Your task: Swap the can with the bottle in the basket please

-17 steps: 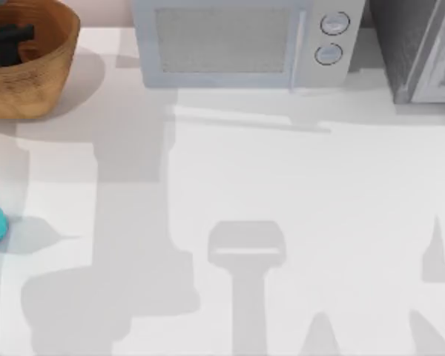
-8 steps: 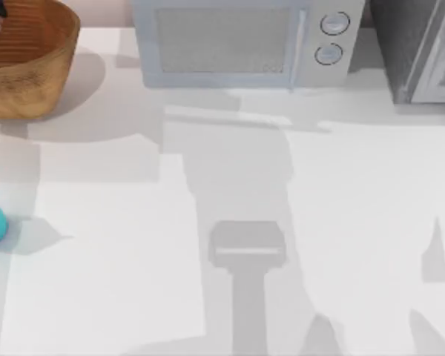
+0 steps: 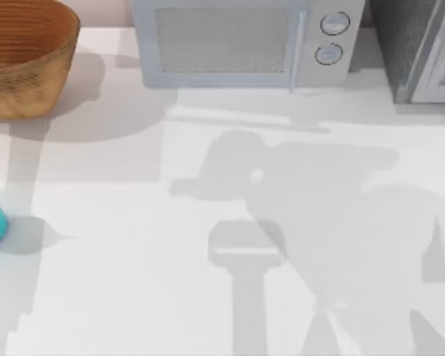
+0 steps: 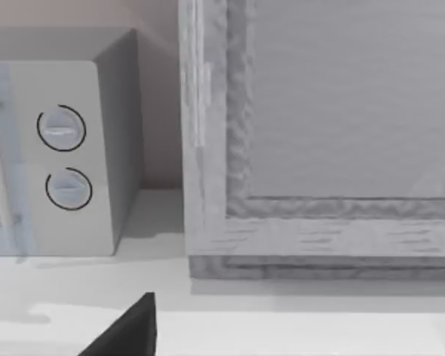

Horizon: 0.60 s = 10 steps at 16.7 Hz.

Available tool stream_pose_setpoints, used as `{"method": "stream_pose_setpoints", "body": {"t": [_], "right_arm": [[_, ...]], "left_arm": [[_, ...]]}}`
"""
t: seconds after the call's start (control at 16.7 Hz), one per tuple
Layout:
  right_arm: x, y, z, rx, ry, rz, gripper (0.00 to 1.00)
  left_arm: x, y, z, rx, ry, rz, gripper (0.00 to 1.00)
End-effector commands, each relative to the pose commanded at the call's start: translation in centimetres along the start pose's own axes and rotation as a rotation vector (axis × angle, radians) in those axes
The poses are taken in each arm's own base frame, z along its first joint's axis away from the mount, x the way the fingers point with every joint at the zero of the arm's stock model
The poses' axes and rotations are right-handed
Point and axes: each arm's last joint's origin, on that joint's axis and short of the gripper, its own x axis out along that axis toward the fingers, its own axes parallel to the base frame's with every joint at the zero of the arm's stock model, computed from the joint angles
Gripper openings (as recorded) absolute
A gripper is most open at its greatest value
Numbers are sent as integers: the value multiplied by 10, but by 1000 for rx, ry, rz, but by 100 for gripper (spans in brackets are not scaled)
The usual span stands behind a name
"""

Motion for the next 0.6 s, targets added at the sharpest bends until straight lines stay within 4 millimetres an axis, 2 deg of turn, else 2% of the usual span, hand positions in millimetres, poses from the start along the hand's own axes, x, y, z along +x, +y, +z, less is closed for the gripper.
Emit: {"method": "stream_pose_setpoints", "body": {"t": [0.18, 0.3, 0.42, 0.6], "right_arm": [[0, 0, 0, 0, 0, 0, 100], [0, 0, 0, 0, 0, 0, 100], [0, 0, 0, 0, 0, 0, 100], [0, 0, 0, 0, 0, 0, 100]], "left_arm": [[-52, -19, -49, 32, -135, 18, 0], [-77, -27, -89, 51, -226, 32, 0], [-92, -32, -132, 65, -316, 48, 0], [-97, -34, -196, 79, -444, 76, 0]]}}
